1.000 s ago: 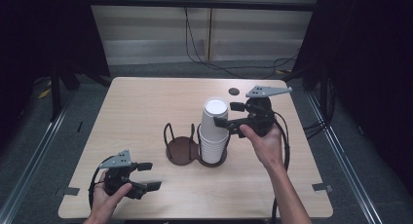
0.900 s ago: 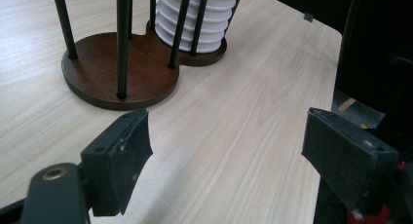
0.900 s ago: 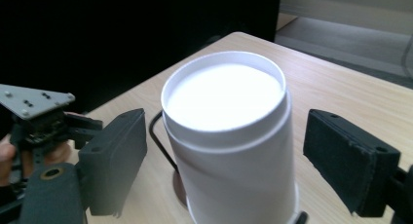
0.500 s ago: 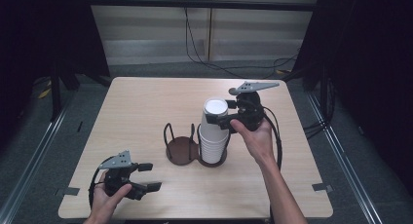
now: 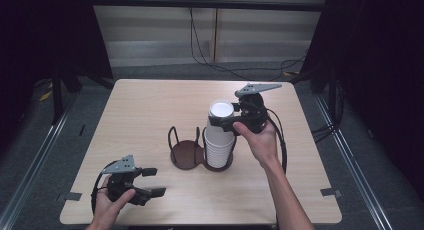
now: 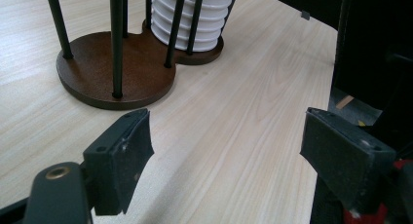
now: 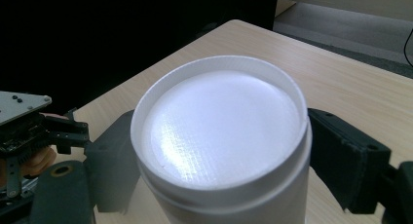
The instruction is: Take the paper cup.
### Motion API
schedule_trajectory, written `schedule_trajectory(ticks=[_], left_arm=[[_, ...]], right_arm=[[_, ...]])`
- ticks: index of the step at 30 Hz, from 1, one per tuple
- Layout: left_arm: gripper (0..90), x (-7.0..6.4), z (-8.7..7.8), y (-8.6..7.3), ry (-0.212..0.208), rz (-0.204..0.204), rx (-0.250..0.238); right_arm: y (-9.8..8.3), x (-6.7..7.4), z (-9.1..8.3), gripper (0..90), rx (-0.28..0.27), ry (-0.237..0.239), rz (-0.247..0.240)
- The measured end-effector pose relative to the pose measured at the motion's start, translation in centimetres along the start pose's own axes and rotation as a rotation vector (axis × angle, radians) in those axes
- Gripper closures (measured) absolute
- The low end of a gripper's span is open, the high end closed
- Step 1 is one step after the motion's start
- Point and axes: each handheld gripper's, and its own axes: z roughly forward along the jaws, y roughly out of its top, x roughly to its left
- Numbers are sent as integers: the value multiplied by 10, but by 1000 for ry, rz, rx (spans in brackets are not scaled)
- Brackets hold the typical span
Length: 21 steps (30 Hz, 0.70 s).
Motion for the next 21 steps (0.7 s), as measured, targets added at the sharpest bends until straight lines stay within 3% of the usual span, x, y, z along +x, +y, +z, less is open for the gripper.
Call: schedule_trajectory(ticks=[9, 21], left_arm=[[187, 1, 0, 0, 4, 3, 2], [187, 1, 0, 0, 6, 1, 5]], right_arm=[[1, 2, -1, 215, 1, -16, -31], [3, 4, -2, 218, 6, -22, -33]])
